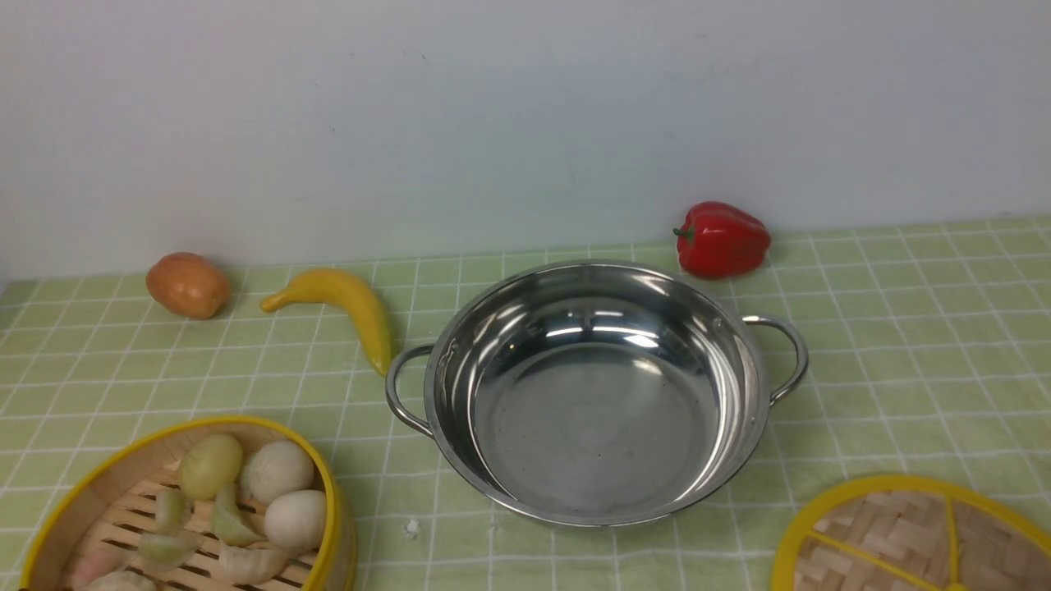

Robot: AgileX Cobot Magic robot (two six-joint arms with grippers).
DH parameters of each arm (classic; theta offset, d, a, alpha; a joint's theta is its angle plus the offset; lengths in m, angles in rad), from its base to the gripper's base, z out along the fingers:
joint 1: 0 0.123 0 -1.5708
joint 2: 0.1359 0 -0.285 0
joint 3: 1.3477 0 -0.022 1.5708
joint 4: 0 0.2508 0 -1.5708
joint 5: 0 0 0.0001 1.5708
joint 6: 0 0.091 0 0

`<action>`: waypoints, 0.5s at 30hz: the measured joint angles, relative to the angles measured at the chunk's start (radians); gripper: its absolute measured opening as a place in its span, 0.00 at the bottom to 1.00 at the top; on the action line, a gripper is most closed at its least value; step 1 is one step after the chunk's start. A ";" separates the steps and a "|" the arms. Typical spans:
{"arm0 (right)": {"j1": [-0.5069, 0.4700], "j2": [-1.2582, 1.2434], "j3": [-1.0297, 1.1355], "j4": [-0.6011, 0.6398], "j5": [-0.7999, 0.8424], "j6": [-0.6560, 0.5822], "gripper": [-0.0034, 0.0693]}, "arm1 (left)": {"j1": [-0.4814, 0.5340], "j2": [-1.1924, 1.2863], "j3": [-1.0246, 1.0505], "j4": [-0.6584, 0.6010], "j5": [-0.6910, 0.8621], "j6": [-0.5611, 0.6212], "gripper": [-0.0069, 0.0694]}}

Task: Place the steamer in the pot on the green tablecloth, and put the lid on the steamer.
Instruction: 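Grasp the rim of the steamer basket holding the buns with the left gripper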

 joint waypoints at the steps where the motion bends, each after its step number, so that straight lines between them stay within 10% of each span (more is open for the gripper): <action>1: 0.000 0.000 0.000 0.000 0.000 0.000 0.38 | 0.000 0.000 0.000 0.000 0.000 0.000 0.41; 15: 0.000 0.000 0.000 0.000 0.000 0.000 0.38 | 0.000 0.000 0.000 -0.528 -0.149 -0.082 0.41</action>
